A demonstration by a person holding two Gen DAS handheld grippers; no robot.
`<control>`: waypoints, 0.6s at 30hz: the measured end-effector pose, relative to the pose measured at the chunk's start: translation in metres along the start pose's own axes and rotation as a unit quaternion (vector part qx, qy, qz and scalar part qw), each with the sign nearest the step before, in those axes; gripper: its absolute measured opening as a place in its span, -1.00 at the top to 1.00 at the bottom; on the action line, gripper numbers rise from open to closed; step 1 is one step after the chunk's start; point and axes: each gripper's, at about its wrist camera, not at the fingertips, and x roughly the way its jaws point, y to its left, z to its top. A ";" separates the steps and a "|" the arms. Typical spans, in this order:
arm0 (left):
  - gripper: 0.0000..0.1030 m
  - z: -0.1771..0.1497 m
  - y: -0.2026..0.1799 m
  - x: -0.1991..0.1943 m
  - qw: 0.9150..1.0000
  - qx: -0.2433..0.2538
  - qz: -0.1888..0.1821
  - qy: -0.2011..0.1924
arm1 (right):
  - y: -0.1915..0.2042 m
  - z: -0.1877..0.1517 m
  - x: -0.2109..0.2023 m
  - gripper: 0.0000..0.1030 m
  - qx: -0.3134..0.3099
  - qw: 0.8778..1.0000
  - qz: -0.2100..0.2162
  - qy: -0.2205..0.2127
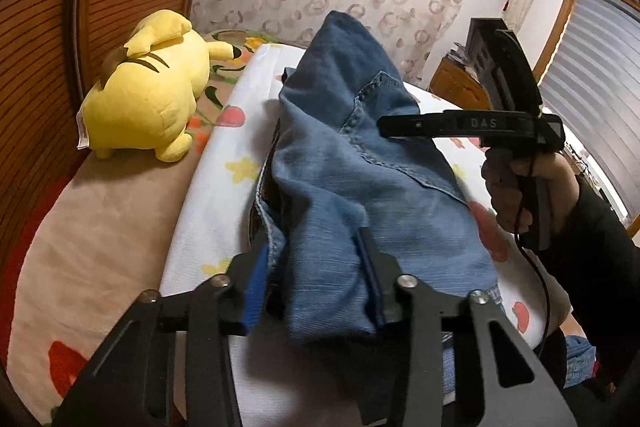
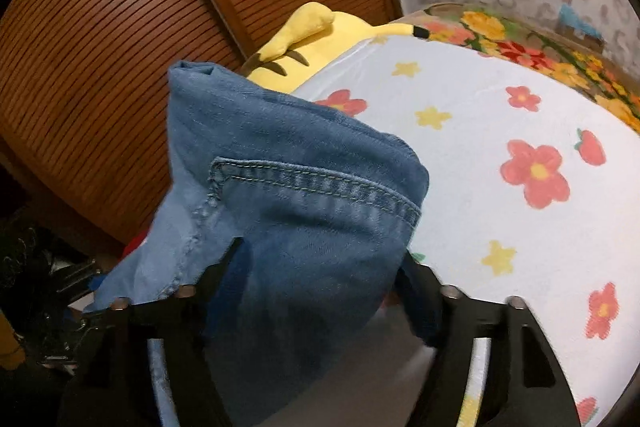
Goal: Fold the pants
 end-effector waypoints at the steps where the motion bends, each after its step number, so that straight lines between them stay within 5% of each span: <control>1: 0.39 0.000 0.000 -0.001 1.000 0.000 -0.001 0.000 | -0.003 0.000 0.000 0.09 0.001 1.000 0.002 -0.001; 3: 0.52 0.001 -0.002 -0.005 1.000 0.004 -0.002 -0.007 | -0.010 0.000 0.001 0.38 0.000 1.000 0.023 -0.006; 6: 0.61 -0.001 -0.007 -0.013 1.000 0.005 -0.006 -0.014 | -0.007 -0.002 -0.004 0.53 -0.015 0.999 0.030 -0.008; 18: 0.70 0.042 -0.011 -0.050 0.996 0.014 -0.009 -0.084 | 0.015 0.032 -0.072 0.59 -0.047 0.993 0.060 -0.086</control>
